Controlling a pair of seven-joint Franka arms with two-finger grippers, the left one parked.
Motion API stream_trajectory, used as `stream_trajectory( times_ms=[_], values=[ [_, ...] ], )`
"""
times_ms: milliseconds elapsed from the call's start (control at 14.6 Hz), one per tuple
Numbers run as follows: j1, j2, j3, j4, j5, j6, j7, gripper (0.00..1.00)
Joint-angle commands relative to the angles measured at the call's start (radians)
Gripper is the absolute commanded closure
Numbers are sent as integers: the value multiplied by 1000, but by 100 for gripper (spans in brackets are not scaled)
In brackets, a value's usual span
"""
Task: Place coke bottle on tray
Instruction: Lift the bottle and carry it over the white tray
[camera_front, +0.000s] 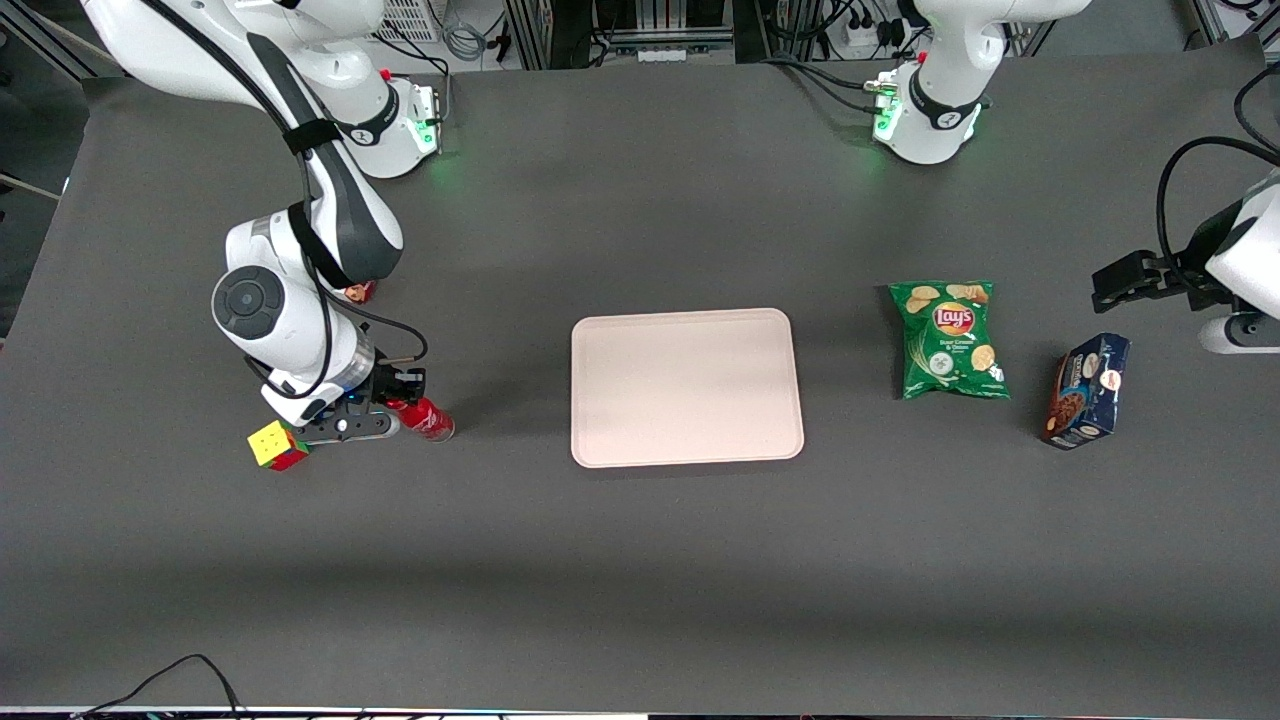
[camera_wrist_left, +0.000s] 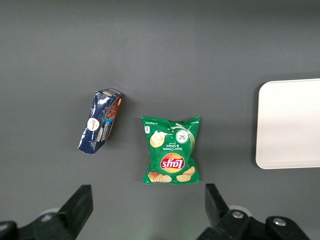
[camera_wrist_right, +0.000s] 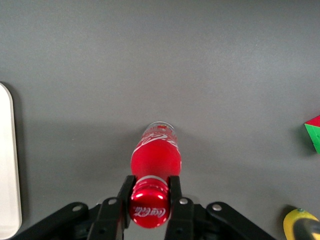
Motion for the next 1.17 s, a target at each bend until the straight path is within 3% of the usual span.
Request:
stream_trajectory(
  times_ms=[0,343,618,892,1098],
  values=[
    [7,-71,0,16,-17,-42,25,100],
    [7,-180,37,204,-13,-391,29,100],
    [7,-185,89,390,9,-606,47,100],
    [12,-157,167,511,39,-659,171,100],
    [15,-50,277,621,36,-659,349,100]
  ],
)
